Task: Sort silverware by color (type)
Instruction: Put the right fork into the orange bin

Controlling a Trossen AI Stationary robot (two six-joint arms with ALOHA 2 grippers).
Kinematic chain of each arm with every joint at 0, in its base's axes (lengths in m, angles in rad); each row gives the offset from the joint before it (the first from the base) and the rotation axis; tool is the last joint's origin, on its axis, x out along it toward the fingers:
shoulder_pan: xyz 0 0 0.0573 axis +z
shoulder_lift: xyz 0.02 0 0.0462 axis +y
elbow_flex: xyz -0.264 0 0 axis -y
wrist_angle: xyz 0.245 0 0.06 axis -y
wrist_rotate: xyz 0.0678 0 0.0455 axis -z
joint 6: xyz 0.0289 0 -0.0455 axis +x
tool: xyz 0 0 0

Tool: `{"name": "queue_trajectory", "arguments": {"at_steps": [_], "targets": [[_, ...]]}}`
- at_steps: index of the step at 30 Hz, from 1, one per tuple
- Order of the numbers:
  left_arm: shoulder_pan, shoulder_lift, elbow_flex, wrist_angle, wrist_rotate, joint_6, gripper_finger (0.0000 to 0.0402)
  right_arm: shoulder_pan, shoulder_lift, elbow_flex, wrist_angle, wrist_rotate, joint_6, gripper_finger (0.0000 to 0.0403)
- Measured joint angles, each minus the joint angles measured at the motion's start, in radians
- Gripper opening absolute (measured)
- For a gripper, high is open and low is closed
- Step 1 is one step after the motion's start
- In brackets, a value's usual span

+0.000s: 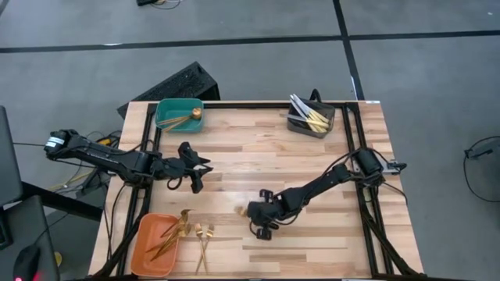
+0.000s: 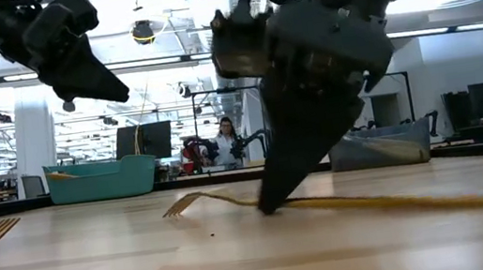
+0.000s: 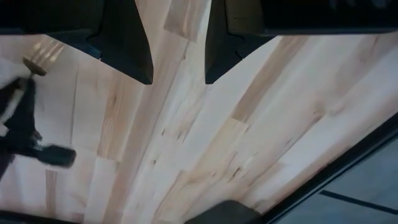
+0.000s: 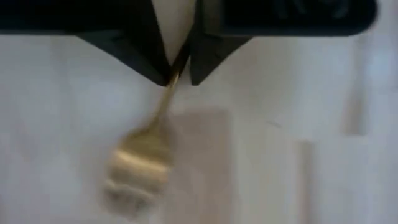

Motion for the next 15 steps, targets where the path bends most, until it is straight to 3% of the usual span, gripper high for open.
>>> {"name": "queue_trajectory", "arguments": {"at_steps": [5, 11, 15], "targets": [[0.0, 0.0, 0.0, -0.001, -0.008, -0.045, 0.0132, -0.018, -0.001, 0.008, -0.109, 0.049, 0.057, 0.0032], [-0.013, 0.031, 0.001, 0.059, -0.004, -0.028, 0.0132, -0.021, -0.033, 0.002, -0.145, 0.113, 0.075, 0.0031], [-0.039, 0.081, 0.0, 0.18, 0.022, 0.055, 0.0132, -0.024, -0.116, -0.015, -0.248, 0.272, 0.061, 0.0031]]}}
